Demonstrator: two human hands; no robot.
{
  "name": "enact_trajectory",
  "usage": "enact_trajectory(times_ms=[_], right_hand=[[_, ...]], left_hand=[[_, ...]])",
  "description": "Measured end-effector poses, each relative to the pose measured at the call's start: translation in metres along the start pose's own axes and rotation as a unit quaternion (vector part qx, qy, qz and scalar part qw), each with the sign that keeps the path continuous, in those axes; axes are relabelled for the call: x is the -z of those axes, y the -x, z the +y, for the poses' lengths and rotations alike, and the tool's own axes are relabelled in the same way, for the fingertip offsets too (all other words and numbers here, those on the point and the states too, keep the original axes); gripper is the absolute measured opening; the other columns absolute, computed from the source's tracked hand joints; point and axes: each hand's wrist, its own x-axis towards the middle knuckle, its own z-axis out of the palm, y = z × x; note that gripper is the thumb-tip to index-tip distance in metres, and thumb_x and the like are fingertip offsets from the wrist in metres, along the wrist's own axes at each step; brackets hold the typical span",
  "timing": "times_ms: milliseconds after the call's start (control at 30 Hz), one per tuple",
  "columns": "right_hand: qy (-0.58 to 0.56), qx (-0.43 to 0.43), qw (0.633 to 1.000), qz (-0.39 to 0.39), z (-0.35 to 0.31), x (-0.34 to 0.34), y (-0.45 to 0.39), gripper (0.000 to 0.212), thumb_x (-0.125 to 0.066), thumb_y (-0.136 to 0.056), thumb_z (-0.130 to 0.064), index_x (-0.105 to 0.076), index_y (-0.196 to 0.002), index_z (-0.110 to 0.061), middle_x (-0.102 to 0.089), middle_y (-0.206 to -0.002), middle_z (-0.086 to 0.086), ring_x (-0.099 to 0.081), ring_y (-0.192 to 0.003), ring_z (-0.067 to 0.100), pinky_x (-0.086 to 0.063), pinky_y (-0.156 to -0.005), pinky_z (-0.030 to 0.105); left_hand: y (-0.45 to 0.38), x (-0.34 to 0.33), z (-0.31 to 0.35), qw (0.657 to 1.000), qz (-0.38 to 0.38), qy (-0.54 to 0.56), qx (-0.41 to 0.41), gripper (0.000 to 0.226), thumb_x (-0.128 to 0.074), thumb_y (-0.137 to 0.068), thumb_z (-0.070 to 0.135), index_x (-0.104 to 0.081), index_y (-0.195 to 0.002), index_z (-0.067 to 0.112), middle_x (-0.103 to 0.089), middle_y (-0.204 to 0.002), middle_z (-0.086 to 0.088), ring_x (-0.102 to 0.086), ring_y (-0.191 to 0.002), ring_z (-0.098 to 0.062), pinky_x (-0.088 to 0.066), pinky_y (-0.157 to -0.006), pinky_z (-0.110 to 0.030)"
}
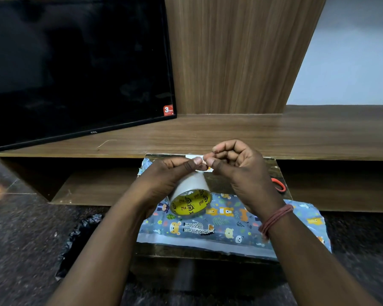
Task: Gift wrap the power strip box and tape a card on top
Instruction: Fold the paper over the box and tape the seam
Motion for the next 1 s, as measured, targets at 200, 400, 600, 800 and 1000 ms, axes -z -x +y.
enact_trajectory(times_ms=[200,400,600,800,1000], right_hand=[[-0.043,-0.024,0.998,0.035,0.001,-0.003,0.001,0.021,-0.079,-0.081,0.000,-0.065,-0.096,-0.006,-0.073,-0.092,0.021,-0.069,-0.084,0.029,-0.060,-0.078,0.038],[-0.007,0.004,0.997,0.081,0.000,-0.001,0.005,0.021,-0.077,-0.081,0.005,-0.064,-0.091,-0.008,-0.074,-0.085,0.013,-0.072,-0.080,0.021,-0.060,-0.076,0.032],[-0.076,0.016,0.982,0.170,-0.002,0.000,0.010,0.018,-0.075,-0.083,0.006,-0.064,-0.090,-0.005,-0.072,-0.074,0.004,-0.069,-0.070,0.017,-0.057,-0.069,0.028],[-0.119,0.013,0.979,0.165,-0.003,-0.005,0.012,0.017,-0.073,-0.084,0.008,-0.063,-0.092,-0.003,-0.074,-0.080,0.012,-0.072,-0.075,0.025,-0.059,-0.075,0.036],[-0.198,0.070,0.954,0.213,-0.015,0.012,0.001,0.018,-0.070,-0.086,0.008,-0.061,-0.090,-0.007,-0.070,-0.078,0.012,-0.066,-0.074,0.026,-0.056,-0.081,0.043]], left_hand=[[-0.004,-0.002,-0.004,1.000,-0.005,0.009,-0.008,0.022,-0.078,-0.086,0.021,-0.078,-0.104,0.008,-0.079,-0.099,-0.010,-0.071,-0.081,-0.016,-0.056,-0.069,-0.024],[-0.002,-0.010,-0.005,1.000,-0.024,0.017,-0.005,0.038,-0.071,-0.082,0.042,-0.078,-0.108,0.014,-0.076,-0.106,-0.014,-0.069,-0.087,-0.021,-0.052,-0.075,-0.031],[-0.004,-0.013,-0.009,0.998,-0.012,0.044,-0.037,0.052,-0.062,-0.084,0.053,-0.066,-0.128,0.026,-0.074,-0.116,-0.008,-0.069,-0.102,-0.021,-0.053,-0.090,-0.037],[0.001,-0.008,-0.008,0.996,-0.010,-0.051,-0.073,0.028,-0.050,-0.107,0.026,-0.064,-0.131,0.028,-0.071,-0.109,-0.011,-0.066,-0.075,-0.008,-0.051,-0.061,-0.022],[0.005,0.009,-0.015,0.994,0.023,-0.083,-0.060,0.027,-0.048,-0.108,0.023,-0.068,-0.126,0.030,-0.072,-0.114,-0.010,-0.065,-0.083,-0.015,-0.051,-0.067,-0.028]])
